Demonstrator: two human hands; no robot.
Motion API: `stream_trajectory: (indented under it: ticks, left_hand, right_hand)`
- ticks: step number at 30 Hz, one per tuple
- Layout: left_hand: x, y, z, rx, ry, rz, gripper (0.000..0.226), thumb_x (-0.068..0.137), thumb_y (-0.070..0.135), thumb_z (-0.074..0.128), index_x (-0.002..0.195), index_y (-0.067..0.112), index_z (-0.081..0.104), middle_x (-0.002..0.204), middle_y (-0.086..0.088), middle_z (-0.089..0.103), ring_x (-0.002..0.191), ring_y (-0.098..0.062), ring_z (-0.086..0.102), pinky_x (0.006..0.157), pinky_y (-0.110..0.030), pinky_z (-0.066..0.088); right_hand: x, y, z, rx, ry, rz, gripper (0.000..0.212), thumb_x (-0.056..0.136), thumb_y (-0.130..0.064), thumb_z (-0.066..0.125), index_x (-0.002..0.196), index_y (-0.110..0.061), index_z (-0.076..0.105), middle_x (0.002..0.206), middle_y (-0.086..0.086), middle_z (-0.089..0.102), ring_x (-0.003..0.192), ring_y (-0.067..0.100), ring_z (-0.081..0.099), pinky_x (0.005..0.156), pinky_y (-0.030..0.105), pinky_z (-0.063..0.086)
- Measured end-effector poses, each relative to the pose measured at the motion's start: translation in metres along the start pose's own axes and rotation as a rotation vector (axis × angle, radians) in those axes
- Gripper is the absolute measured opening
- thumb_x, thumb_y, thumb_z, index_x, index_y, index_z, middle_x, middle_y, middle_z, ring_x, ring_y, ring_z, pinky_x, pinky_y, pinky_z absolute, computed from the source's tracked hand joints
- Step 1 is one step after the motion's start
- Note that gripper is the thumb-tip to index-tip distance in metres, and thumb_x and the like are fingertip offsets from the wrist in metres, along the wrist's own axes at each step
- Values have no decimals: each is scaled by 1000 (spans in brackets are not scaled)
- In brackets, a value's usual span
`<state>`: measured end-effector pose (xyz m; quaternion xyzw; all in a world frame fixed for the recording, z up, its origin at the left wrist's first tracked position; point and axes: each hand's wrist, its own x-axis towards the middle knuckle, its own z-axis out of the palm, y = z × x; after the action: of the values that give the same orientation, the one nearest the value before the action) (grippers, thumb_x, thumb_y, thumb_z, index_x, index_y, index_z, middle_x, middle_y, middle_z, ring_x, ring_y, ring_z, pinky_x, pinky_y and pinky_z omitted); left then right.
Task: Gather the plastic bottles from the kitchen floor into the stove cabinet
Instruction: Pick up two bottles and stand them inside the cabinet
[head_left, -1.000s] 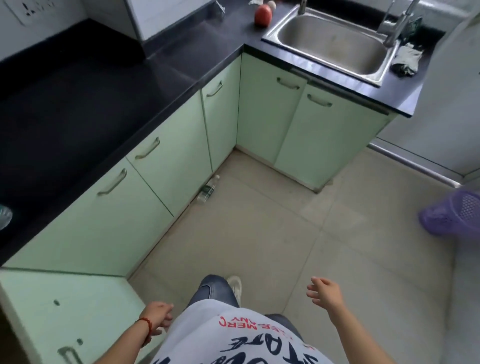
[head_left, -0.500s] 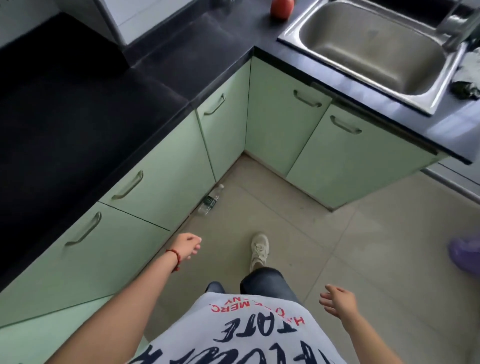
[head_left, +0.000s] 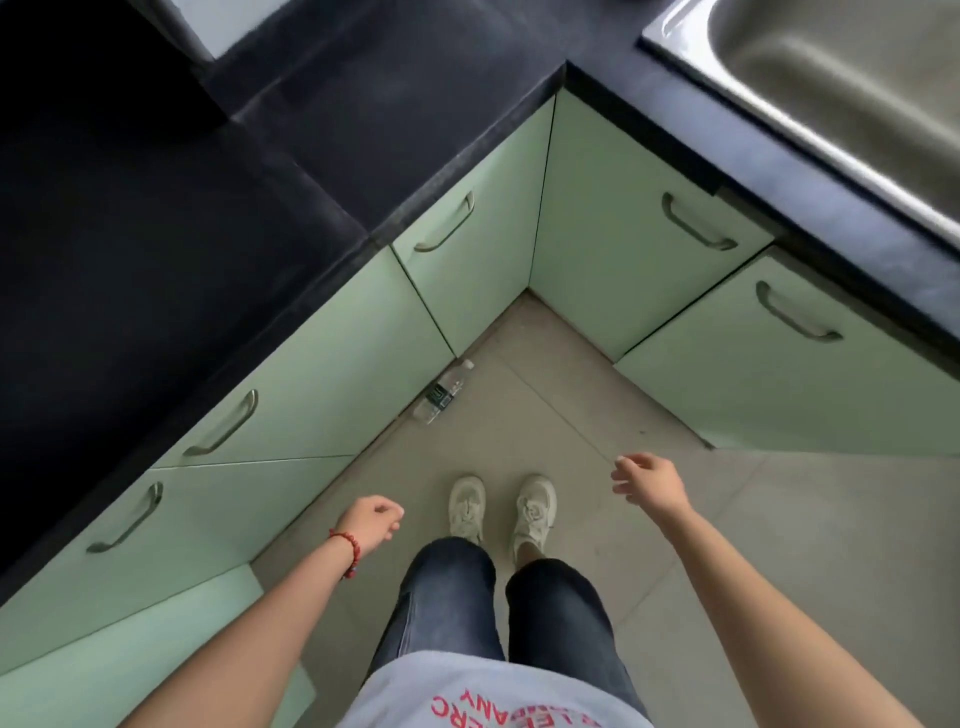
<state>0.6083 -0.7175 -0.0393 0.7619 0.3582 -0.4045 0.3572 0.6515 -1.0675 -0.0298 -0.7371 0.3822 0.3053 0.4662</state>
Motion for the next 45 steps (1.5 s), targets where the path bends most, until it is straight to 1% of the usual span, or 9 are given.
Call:
stream_trajectory:
  ticks: [3, 7, 13, 22, 26, 29, 32, 36, 45]
  left_hand:
    - [41, 12, 8, 13, -2, -21, 25, 85, 13, 54, 63, 23, 56, 64, 2, 60, 55, -12, 53, 49, -18, 35]
    - [112, 25, 29, 30, -7, -12, 24, 83, 14, 54, 62, 25, 58, 71, -2, 66, 60, -14, 58, 54, -21, 39]
    - [225, 34, 73, 148, 19, 80, 18, 85, 13, 53, 90, 6, 68, 102, -21, 70, 99, -33, 65, 78, -36, 50]
    - [386, 36, 132, 322, 11, 215, 22, 86, 11, 52, 100, 3, 67, 111, -24, 66, 106, -38, 60, 90, -39, 47]
    - [447, 29, 151, 422, 7, 292, 29, 88, 11, 50, 113, 2, 61, 122, -18, 62, 114, -29, 56, 92, -29, 41]
    - [491, 24, 164, 442, 118, 344, 44, 87, 11, 52, 130, 2, 47, 136, -20, 49, 126, -31, 46, 102, -32, 34]
    - [524, 15, 171, 464, 261, 380, 60, 85, 12, 54, 140, 1, 31, 146, -21, 35, 135, -33, 32, 113, -38, 24]
    - [555, 6, 181, 486, 353, 313, 71, 84, 18, 56, 144, 4, 20, 149, -21, 27, 138, -35, 25, 113, -45, 27]
    - [600, 25, 167, 507, 453, 159, 87, 77, 28, 67, 143, 6, 16, 148, -22, 26, 134, -39, 28, 106, -52, 29]
  right_hand:
    - [32, 3, 20, -46, -30, 5, 17, 88, -19, 51, 99, -12, 61, 82, 7, 64, 64, 18, 59, 65, 28, 43]
    - [88, 29, 52, -82, -43, 72, 14, 86, -17, 53, 93, -11, 64, 82, 8, 62, 58, 17, 57, 52, 23, 40]
    - [183, 81, 108, -180, -104, 116, 19, 86, -19, 51, 96, -15, 66, 103, 9, 68, 96, 30, 64, 85, 32, 46]
    - [309, 141, 191, -291, -136, 101, 23, 87, -21, 49, 103, -16, 66, 108, 12, 69, 96, 29, 66, 86, 34, 51]
    - [362, 156, 228, -237, -91, 16, 24, 89, -17, 46, 105, -18, 64, 104, 13, 70, 88, 27, 66, 84, 38, 54]
    - [399, 166, 253, -248, -85, -57, 27, 90, -22, 47, 113, -21, 60, 106, 9, 70, 80, 18, 62, 73, 25, 47]
    - [425, 177, 271, -301, -102, -96, 29, 90, -25, 48, 118, -22, 58, 108, 8, 69, 81, 15, 57, 74, 21, 40]
    - [447, 195, 277, -371, -134, -91, 30, 91, -23, 46, 120, -23, 56, 112, 9, 67, 89, 18, 60, 80, 28, 48]
    - [465, 209, 273, -335, 30, -59, 34, 90, -12, 42, 122, -21, 51, 105, 13, 68, 88, 28, 66, 83, 43, 54]
